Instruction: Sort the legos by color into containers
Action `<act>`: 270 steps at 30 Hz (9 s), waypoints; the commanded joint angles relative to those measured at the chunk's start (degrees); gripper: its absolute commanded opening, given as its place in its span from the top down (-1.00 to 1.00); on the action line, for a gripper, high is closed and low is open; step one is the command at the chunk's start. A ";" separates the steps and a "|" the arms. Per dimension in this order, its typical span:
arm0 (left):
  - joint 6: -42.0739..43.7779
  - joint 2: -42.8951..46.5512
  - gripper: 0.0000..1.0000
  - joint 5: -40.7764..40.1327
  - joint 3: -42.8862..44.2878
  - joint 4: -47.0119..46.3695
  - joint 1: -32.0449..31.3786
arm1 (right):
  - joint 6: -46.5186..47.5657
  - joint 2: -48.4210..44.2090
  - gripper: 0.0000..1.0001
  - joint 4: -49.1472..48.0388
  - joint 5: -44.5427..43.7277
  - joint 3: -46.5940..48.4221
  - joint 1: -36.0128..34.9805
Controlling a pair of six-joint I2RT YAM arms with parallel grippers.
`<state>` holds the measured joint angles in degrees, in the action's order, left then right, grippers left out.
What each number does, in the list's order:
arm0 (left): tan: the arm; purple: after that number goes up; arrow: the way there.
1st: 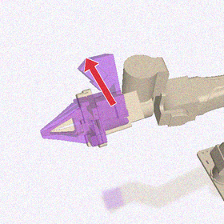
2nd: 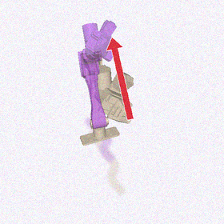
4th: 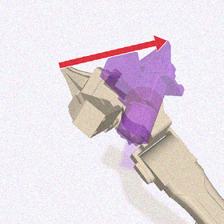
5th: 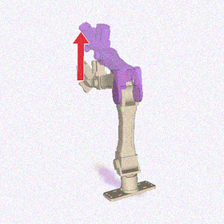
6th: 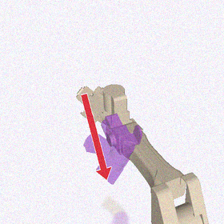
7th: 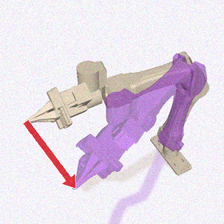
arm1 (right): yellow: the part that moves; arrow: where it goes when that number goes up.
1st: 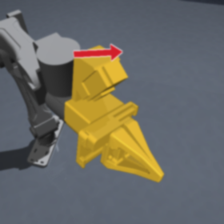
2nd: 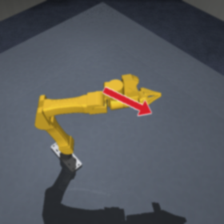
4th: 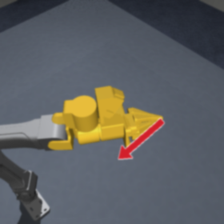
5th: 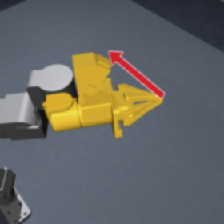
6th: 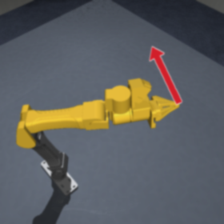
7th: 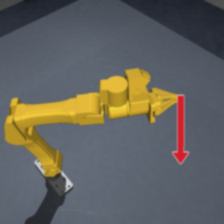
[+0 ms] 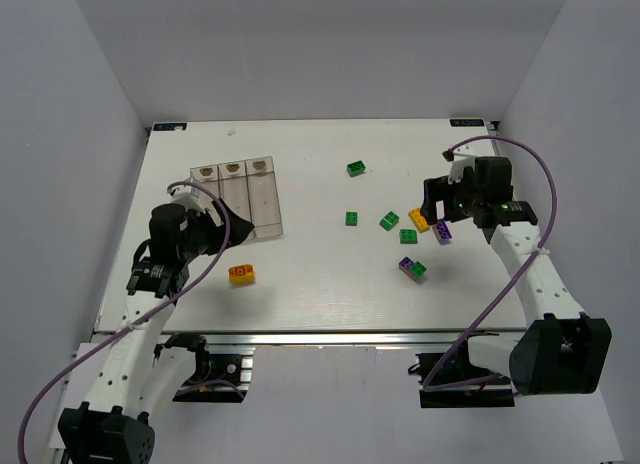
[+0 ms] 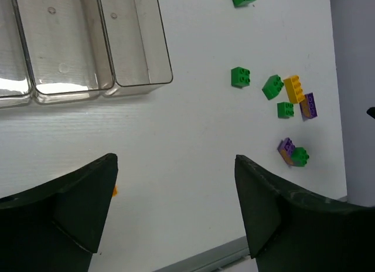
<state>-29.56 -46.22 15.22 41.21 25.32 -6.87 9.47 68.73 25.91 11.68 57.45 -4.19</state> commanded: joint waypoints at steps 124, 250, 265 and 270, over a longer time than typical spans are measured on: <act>-5.68 -11.02 -0.89 7.81 8.19 -5.55 4.06 | 9.68 39.45 -0.32 -2.19 -6.50 17.42 -3.11; -0.85 -89.40 -0.63 -30.43 77.89 26.54 -37.24 | -3.32 12.83 -0.19 5.73 30.15 12.60 6.38; -0.06 -88.09 0.45 -35.17 76.03 23.37 -38.30 | 1.24 11.87 -0.16 8.10 36.03 9.70 6.12; -0.58 -81.50 0.85 -35.35 73.41 23.20 -36.29 | 11.86 12.30 -0.15 16.68 40.35 9.78 4.36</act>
<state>-30.20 -136.40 -18.33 116.44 48.82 -44.75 13.39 82.50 36.05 47.29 66.87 1.37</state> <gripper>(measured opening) 0.463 0.581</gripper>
